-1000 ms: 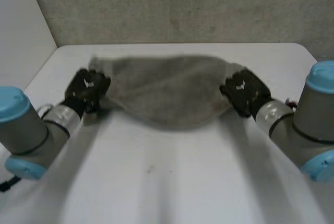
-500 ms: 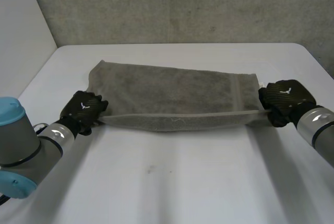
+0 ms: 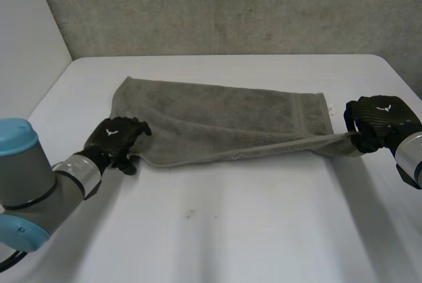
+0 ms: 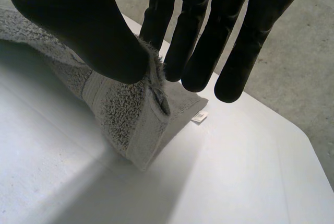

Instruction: Fold the towel.

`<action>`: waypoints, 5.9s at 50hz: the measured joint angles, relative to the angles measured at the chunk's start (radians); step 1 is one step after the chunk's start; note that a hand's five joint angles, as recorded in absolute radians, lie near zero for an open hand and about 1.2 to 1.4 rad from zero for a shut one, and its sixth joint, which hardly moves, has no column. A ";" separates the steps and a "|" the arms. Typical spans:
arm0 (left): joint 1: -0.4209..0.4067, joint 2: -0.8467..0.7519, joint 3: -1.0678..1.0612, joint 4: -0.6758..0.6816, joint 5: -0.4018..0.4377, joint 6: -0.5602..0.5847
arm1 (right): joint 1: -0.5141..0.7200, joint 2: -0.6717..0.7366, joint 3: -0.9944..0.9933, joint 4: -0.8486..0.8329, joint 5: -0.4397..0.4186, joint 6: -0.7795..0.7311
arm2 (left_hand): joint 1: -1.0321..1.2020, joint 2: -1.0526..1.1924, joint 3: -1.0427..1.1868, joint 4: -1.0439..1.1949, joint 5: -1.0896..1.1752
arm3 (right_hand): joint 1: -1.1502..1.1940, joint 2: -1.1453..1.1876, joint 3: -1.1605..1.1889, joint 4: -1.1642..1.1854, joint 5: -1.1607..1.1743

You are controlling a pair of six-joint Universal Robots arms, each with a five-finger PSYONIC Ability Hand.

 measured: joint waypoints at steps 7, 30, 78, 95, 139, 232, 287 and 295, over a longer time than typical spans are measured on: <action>-0.030 -0.056 0.044 0.012 -0.031 0.002 | 0.000 0.000 0.004 0.000 -0.001 0.001 | 0.031 0.042 0.041 0.041 0.043 | 0.000 0.000 0.000 0.000 0.000; -0.057 -0.178 0.168 0.163 -0.152 0.115 | -0.002 0.002 0.007 -0.001 0.003 -0.011 | 0.566 0.568 0.566 0.561 0.561 | 0.000 0.000 0.000 0.000 0.000; -0.016 -0.017 0.194 -0.331 0.035 0.769 | 0.196 0.241 -0.267 0.270 0.263 -0.580 | 0.738 0.762 0.760 0.765 0.761 | 0.000 0.000 0.000 0.000 0.007; -0.025 -0.318 0.491 -0.198 0.020 0.763 | 0.243 0.497 -0.500 -0.156 0.334 -0.578 | 0.738 0.762 0.760 0.765 0.761 | 0.000 0.000 0.000 0.000 0.008; -0.025 0.266 0.006 -0.063 -0.105 -0.167 | -0.008 0.170 -0.179 0.227 0.019 -0.089 | -0.255 -0.254 -0.254 -0.252 -0.242 | -0.759 -0.943 -0.976 -0.960 -0.928; -0.441 -0.018 0.155 0.043 -0.268 -0.089 | 0.153 0.055 0.131 -0.005 -0.006 -0.059 | -0.219 -0.209 -0.211 -0.207 -0.205 | -0.715 -0.891 -0.908 -0.906 -0.869; -0.242 0.356 -0.126 0.019 -0.410 -0.021 | 0.806 0.277 -0.168 -0.101 0.085 -0.195 | -0.235 -0.232 -0.230 -0.231 -0.229 | -0.682 -0.841 -0.857 -0.863 -0.830; -0.309 0.320 -0.059 0.018 -0.393 -0.025 | 0.619 0.086 -0.095 -0.098 0.153 -0.092 | -0.235 -0.232 -0.230 -0.231 -0.229 | -0.699 -0.863 -0.893 -0.900 -0.869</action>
